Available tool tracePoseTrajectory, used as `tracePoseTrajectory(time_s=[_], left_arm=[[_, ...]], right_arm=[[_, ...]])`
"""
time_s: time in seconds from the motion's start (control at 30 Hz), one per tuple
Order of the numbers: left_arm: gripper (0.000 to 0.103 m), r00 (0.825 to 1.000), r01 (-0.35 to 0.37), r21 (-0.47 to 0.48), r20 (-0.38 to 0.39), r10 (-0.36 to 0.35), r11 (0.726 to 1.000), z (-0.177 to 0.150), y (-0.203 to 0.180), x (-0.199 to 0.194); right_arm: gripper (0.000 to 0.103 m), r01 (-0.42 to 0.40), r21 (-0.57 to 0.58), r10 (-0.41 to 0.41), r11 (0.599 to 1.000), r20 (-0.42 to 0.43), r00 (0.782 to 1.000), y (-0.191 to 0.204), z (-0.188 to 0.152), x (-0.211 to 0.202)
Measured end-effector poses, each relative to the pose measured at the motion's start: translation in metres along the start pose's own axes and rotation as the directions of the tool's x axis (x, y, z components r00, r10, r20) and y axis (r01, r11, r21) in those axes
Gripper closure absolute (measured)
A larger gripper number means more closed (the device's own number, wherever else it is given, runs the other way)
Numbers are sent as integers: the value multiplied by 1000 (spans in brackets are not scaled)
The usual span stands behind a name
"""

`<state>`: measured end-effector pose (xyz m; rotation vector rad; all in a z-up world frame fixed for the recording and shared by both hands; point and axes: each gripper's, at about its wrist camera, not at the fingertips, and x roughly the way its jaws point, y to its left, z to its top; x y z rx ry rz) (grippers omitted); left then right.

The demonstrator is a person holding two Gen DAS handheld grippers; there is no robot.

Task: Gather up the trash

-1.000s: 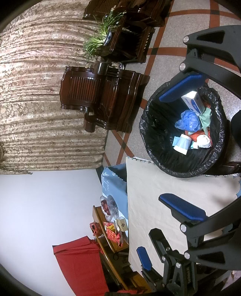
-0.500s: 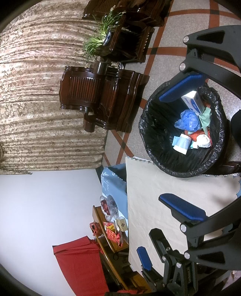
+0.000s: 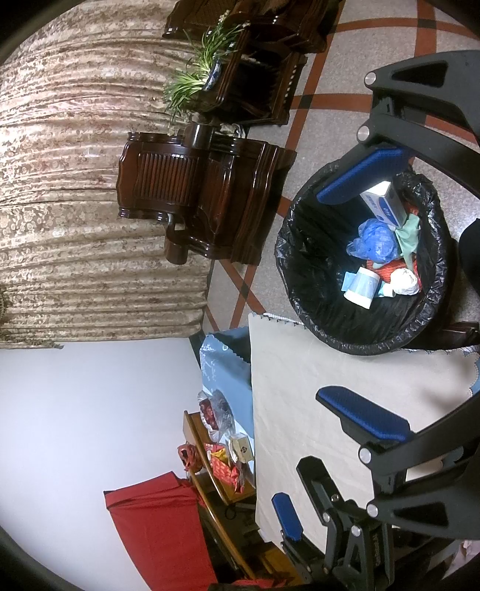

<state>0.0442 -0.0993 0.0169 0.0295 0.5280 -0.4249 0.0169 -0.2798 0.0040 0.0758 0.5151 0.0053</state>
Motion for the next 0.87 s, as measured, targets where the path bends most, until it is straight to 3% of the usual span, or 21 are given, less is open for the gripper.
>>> tracePoseTrajectory(time_s=[0.87], left_arm=[[7,1000,4,-7,-6,-4,1000,-12,4,-4]], right_arm=[[6,2,2,-2,1000,-7,1000,5,-6,-2]])
